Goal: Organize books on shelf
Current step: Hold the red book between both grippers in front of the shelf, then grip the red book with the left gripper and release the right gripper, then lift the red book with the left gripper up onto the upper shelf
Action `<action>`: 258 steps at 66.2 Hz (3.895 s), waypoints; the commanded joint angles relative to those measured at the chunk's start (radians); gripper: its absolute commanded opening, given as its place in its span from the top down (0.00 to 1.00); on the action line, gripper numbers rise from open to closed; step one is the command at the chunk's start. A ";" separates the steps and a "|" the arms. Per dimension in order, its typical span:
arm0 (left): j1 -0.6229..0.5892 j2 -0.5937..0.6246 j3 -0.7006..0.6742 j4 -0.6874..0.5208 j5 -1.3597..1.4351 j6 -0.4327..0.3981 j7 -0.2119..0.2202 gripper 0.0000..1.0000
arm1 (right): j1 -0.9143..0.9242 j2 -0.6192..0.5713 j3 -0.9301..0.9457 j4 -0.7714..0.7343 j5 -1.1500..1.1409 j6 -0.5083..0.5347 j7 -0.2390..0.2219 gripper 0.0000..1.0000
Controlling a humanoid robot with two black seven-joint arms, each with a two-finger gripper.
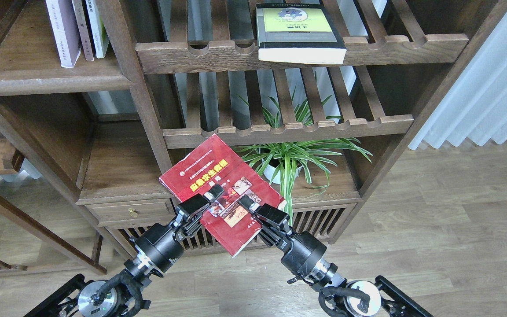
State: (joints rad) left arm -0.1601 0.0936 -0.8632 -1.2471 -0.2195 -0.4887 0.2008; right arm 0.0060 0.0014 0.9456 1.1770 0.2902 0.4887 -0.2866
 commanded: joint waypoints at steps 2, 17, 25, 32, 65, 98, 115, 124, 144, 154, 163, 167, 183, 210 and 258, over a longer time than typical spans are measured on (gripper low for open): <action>0.001 0.000 -0.004 0.000 0.000 0.000 0.000 0.94 | 0.000 -0.001 -0.001 -0.004 -0.002 0.000 0.000 0.48; 0.001 0.000 -0.002 -0.002 0.000 0.000 0.000 0.93 | 0.003 -0.001 0.016 -0.004 -0.002 0.000 0.001 0.30; 0.002 0.002 -0.002 -0.003 0.000 0.000 0.000 0.94 | 0.008 -0.001 0.041 -0.013 0.000 0.000 0.010 0.25; 0.002 0.012 -0.005 -0.008 -0.001 0.000 0.000 0.93 | 0.011 -0.001 0.076 -0.014 0.000 0.000 0.029 0.20; 0.016 0.038 -0.010 -0.064 -0.003 0.000 -0.003 0.93 | 0.012 -0.001 0.199 -0.079 0.000 0.000 0.030 0.12; 0.044 0.044 -0.005 -0.137 -0.003 0.000 -0.029 0.93 | 0.014 -0.001 0.191 -0.079 -0.016 -0.097 0.072 0.12; 0.013 0.043 -0.005 -0.138 0.012 0.000 -0.015 0.93 | 0.011 -0.001 0.190 -0.080 -0.072 -0.139 0.073 0.12; -0.010 0.049 -0.005 -0.137 0.095 0.000 -0.012 0.93 | 0.009 -0.001 0.190 -0.080 -0.089 -0.140 0.073 0.12; -0.049 0.089 -0.036 -0.137 0.252 0.000 0.005 0.94 | 0.011 -0.001 0.188 -0.080 -0.092 -0.140 0.073 0.12; -0.098 0.158 -0.086 -0.138 0.281 0.000 0.031 0.94 | 0.011 -0.001 0.188 -0.079 -0.092 -0.140 0.072 0.12; -0.110 0.213 -0.106 -0.138 0.281 0.000 0.029 0.95 | 0.011 -0.001 0.183 -0.079 -0.092 -0.140 0.072 0.12; -0.113 0.233 -0.120 -0.138 0.281 0.000 0.031 0.95 | 0.011 -0.001 0.174 -0.079 -0.092 -0.140 0.072 0.12; -0.127 0.321 -0.189 -0.138 0.278 0.000 0.020 0.95 | 0.014 -0.001 0.173 -0.079 -0.094 -0.140 0.072 0.12; -0.127 0.403 -0.250 -0.138 0.244 0.000 0.009 0.95 | 0.020 -0.001 0.173 -0.080 -0.098 -0.140 0.072 0.12; -0.130 0.641 -0.381 -0.137 0.069 0.000 -0.024 0.95 | 0.028 -0.001 0.174 -0.085 -0.098 -0.140 0.072 0.12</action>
State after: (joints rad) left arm -0.2874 0.7147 -1.2291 -1.3837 -0.1456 -0.4887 0.1793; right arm 0.0351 0.0000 1.1185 1.0922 0.1916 0.3482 -0.2148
